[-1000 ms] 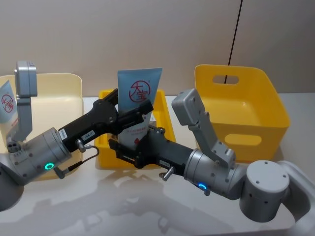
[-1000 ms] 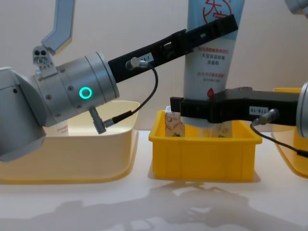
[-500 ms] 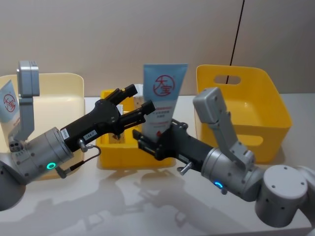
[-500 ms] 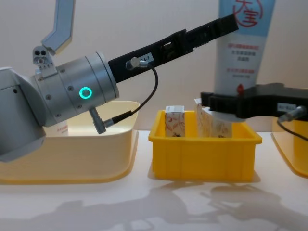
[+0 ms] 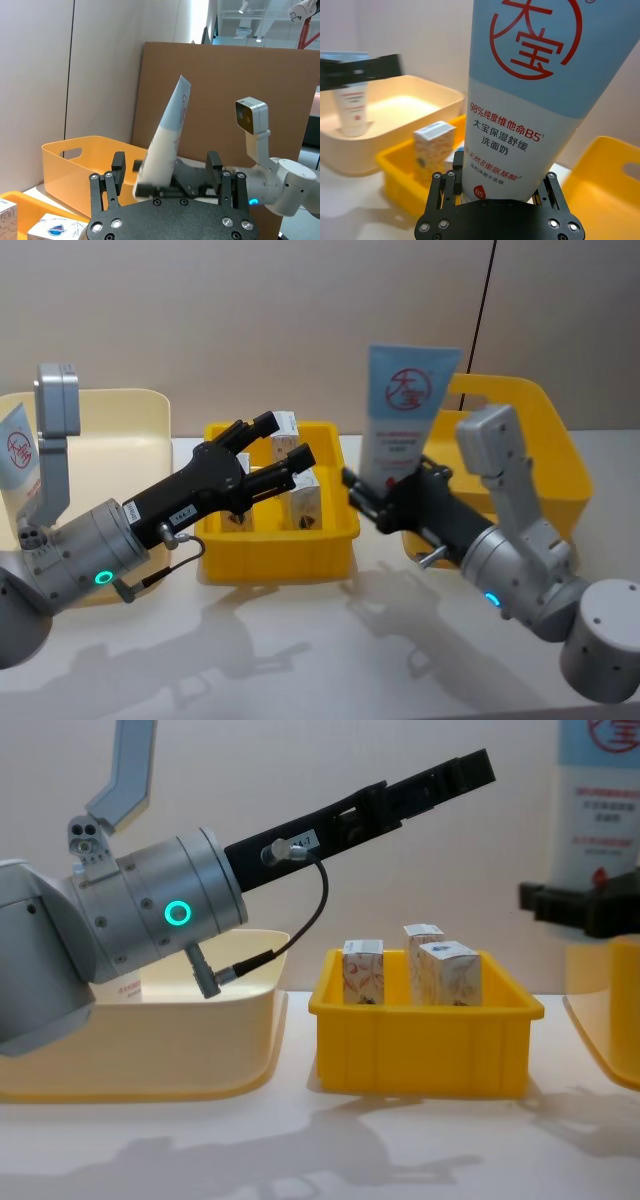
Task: Bimanual collaborative sorting of washing and personal care products
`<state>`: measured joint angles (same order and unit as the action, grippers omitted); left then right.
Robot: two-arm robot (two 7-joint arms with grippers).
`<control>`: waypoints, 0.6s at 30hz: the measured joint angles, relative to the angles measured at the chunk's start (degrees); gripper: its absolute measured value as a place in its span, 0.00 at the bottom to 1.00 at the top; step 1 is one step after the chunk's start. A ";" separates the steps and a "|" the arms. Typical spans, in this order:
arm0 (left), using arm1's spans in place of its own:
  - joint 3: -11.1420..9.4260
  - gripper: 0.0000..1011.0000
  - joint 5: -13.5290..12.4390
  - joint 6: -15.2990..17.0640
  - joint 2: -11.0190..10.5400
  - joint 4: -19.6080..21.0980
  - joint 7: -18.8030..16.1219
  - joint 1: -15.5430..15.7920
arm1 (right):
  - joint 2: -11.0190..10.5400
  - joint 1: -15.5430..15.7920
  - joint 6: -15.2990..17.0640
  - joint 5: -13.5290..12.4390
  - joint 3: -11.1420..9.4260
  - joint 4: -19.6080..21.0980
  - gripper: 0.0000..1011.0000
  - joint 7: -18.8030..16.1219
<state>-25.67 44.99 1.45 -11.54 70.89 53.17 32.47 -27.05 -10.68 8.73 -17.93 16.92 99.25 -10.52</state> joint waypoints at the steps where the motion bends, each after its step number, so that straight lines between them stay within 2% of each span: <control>1: 0.00 0.99 0.00 0.00 0.00 0.00 0.00 0.00 | -0.02 0.07 -0.20 0.32 -0.38 0.00 0.65 0.52; 11: 0.00 0.99 0.01 0.00 0.00 0.00 0.00 0.00 | 0.00 -0.25 -2.55 3.57 -3.54 -1.19 0.65 5.44; 18: 0.00 0.99 0.00 0.00 0.00 0.00 0.00 0.00 | 0.47 -1.97 -3.69 6.04 -5.52 -3.67 0.65 8.77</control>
<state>-25.67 44.99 1.45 -11.54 70.89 53.17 32.47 -26.58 -12.65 5.04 -11.88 11.40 95.58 -1.75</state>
